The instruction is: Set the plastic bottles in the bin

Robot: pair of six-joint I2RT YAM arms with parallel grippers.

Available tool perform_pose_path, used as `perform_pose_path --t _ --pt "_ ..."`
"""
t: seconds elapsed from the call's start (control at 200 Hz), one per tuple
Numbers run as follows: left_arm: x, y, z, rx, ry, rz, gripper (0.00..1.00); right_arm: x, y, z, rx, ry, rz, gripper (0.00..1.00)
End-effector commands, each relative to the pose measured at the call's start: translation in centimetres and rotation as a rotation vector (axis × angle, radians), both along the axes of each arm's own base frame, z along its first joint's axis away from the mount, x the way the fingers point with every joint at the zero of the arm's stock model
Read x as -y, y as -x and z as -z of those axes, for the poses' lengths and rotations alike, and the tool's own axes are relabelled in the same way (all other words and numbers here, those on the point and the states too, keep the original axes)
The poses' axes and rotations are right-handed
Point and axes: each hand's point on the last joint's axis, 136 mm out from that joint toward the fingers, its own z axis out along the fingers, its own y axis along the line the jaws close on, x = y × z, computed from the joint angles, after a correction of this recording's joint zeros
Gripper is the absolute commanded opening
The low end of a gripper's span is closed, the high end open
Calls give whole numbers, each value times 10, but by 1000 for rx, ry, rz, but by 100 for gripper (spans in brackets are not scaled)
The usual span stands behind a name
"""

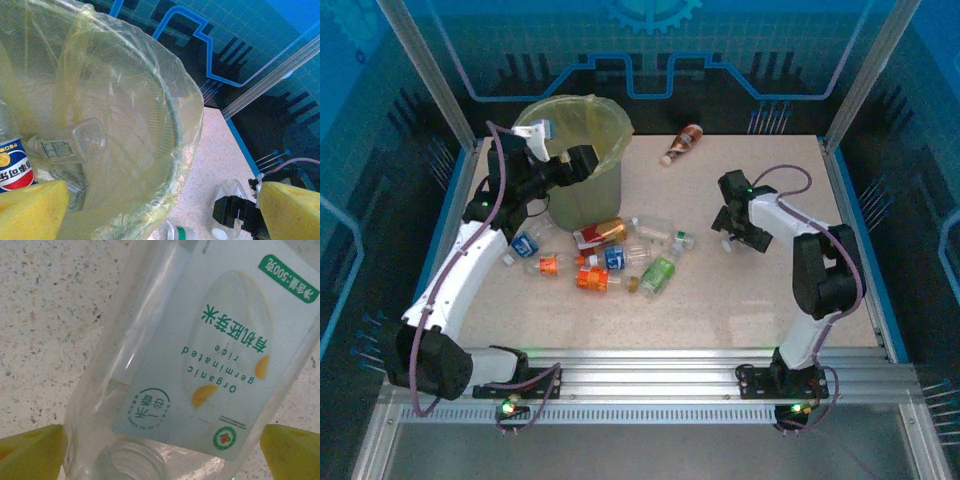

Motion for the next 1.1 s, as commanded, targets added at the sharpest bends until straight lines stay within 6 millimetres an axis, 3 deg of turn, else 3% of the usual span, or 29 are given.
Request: perform_pose_path --t 0.0,0.36,0.66,0.89,1.096 --pt "9 1 15 -55 24 27 99 3 16 12 -111 24 -36 100" --pt "8 2 12 -46 24 26 99 10 32 -19 -120 66 -123 100" --pt "7 4 9 -37 23 22 99 16 51 -19 -121 47 -114 100" --pt "7 4 9 -41 19 24 99 -14 28 -21 28 -156 -103 100" --pt "7 4 11 -43 15 25 99 4 28 -26 40 -119 16 100"
